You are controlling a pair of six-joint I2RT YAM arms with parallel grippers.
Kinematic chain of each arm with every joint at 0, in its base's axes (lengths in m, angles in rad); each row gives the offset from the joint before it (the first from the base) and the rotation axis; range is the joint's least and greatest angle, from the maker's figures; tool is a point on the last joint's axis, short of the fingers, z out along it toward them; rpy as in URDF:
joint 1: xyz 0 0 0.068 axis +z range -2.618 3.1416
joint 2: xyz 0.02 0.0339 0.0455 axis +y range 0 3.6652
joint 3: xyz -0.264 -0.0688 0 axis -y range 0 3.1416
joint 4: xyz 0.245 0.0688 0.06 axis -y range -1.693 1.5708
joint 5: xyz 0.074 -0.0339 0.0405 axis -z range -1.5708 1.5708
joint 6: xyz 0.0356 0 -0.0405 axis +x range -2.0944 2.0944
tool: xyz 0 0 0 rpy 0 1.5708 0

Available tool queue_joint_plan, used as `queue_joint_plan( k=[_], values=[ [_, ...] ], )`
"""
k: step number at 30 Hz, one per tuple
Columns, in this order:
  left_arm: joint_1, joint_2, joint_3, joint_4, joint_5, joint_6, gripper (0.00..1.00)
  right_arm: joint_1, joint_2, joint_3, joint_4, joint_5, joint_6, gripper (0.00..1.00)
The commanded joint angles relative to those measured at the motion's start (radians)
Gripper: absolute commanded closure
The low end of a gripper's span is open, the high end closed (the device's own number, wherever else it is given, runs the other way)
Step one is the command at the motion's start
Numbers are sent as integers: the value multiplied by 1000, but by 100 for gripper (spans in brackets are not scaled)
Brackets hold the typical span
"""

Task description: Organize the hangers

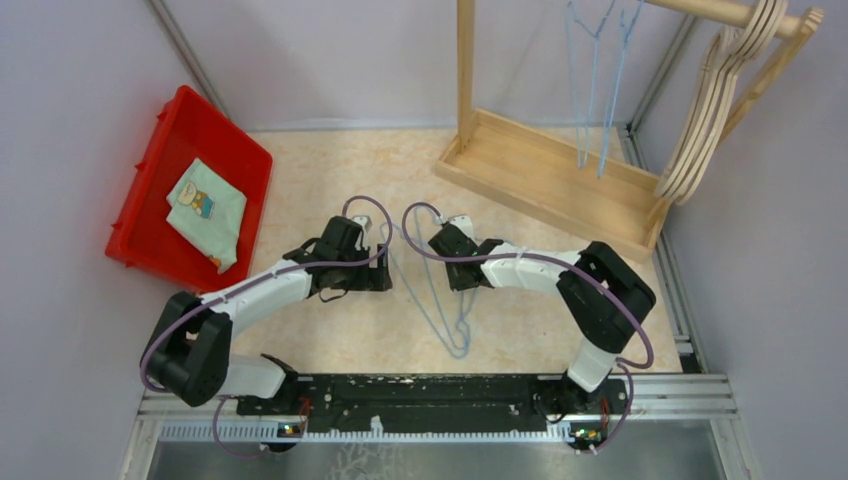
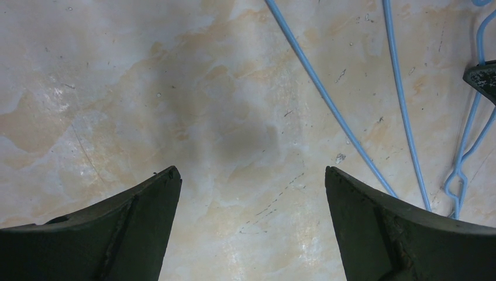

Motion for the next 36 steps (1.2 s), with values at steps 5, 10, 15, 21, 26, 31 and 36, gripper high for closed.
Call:
queue_joint_plan(
  k=[5, 10, 15, 21, 26, 31, 36],
  values=[
    [3, 24, 22, 42, 7, -6, 2, -6, -173, 76, -125, -45, -85, 100],
    [3, 57, 38, 81, 29, -11, 2, -6, -261, 143, -146, -116, -102, 100],
    [4, 80, 48, 108, 46, -13, 2, -6, -355, 188, -155, -151, -119, 100],
    [3, 91, 61, 124, 58, -15, 3, -7, -407, 278, -218, -110, -104, 100],
    [3, 35, 83, 92, 66, -14, 3, -7, -429, 421, -330, 175, -143, 100],
    [4, -34, 83, 55, 47, 0, 2, -7, -363, 649, -477, 414, -283, 100],
    [3, -70, 70, 26, 44, 0, 2, -11, -303, 840, -534, 648, -440, 100]
  ],
)
